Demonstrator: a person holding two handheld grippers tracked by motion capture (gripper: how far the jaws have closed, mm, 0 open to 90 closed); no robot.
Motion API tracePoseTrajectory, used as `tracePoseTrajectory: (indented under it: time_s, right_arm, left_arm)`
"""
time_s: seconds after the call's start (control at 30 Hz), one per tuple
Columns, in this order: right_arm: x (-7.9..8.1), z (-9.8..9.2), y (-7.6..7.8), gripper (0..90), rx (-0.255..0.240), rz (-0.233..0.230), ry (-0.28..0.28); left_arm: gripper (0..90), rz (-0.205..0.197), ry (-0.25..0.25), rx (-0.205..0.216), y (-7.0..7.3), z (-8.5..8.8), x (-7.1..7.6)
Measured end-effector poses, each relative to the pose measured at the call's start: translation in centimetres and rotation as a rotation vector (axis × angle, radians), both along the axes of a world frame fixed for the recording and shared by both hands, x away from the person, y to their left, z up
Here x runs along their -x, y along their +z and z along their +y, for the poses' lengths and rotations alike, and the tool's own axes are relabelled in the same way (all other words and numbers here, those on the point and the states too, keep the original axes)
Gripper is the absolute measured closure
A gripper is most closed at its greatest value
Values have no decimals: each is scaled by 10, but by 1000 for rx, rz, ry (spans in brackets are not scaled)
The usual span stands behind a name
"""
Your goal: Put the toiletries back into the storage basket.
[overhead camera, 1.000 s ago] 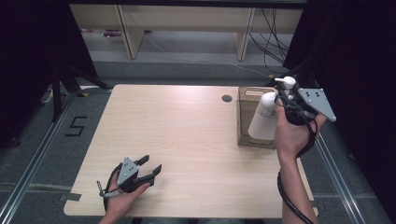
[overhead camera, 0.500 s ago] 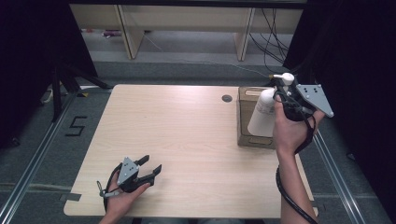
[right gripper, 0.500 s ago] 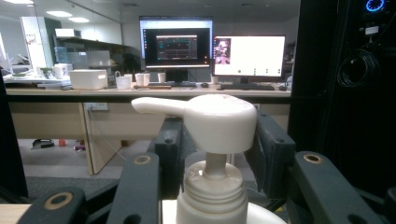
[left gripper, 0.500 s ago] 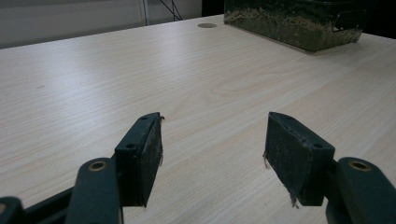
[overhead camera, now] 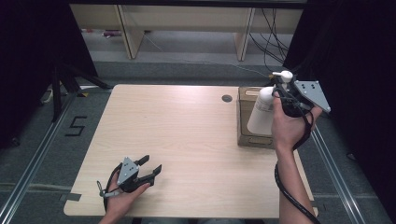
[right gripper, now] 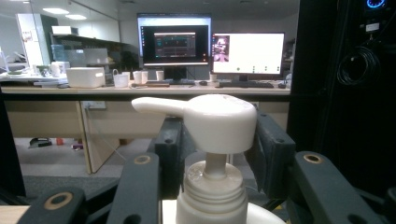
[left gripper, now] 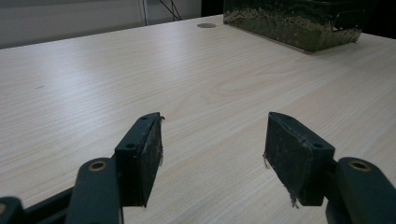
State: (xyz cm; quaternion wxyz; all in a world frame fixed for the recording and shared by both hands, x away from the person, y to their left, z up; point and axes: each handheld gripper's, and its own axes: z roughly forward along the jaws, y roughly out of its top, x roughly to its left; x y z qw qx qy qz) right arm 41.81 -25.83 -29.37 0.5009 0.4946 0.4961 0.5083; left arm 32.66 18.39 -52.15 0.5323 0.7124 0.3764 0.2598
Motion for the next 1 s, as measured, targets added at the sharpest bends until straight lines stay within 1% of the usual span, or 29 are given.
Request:
tracePoseTrajectory:
  time_s: [0.03,0.1,0.13,0.17,0.2,0.23,0.27,0.3,0.33,0.37,0.43,0.47,0.5,0.57,0.73,0.77,0.93,1.0]
  right_arm:
    - [-2,0,0,602,5,-5,-1]
    - [-3,1,0,602,-9,7,-3]
    - [-4,0,-1,602,-5,3,-4]
    - [-5,1,-1,602,-9,12,-3]
    - [-6,0,-2,603,-2,8,-4]
    - [-7,1,-2,602,-8,10,-5]
    - [-8,1,-3,602,4,7,-4]
    - [-9,2,-3,602,-7,15,-1]
    - [-10,1,-4,602,1,13,-3]
    - [-11,2,-5,602,-7,19,-3]
    - [-12,3,-7,603,-8,32,-3]
    - [-13,3,-7,602,-5,28,-2]
    - [-14,4,-8,602,-9,30,-2]
    - [-15,4,-9,602,2,30,-1]
    - [-17,5,-13,602,-13,44,-2]
    - [-18,5,-14,602,-1,43,-1]
    - [-19,6,-17,602,-5,55,0]
    - [-20,5,-19,602,-1,52,2]
  left_arm:
    - [362,0,0,0,0,0,0]
    - [362,-1,1,0,0,0,0]
    - [362,-1,1,0,0,0,0]
    - [362,-1,1,1,0,0,0]
    - [362,-1,1,0,0,0,0]
    - [362,-1,1,0,0,0,0]
    - [362,-1,1,1,0,0,0]
    - [362,-1,1,1,0,0,0]
    - [362,-2,0,0,0,0,0]
    - [362,-1,0,0,0,0,0]
    - [362,0,0,0,0,0,0]
    - [362,0,-1,1,0,0,0]
    - [362,0,-1,0,0,0,0]
    - [362,-6,-6,9,-1,0,0]
    - [362,-7,-8,10,-1,0,-1]
    - [362,-6,-7,10,-1,0,-1]
    - [362,-5,-8,11,-1,0,-1]
    - [362,-6,-8,10,-1,0,-1]
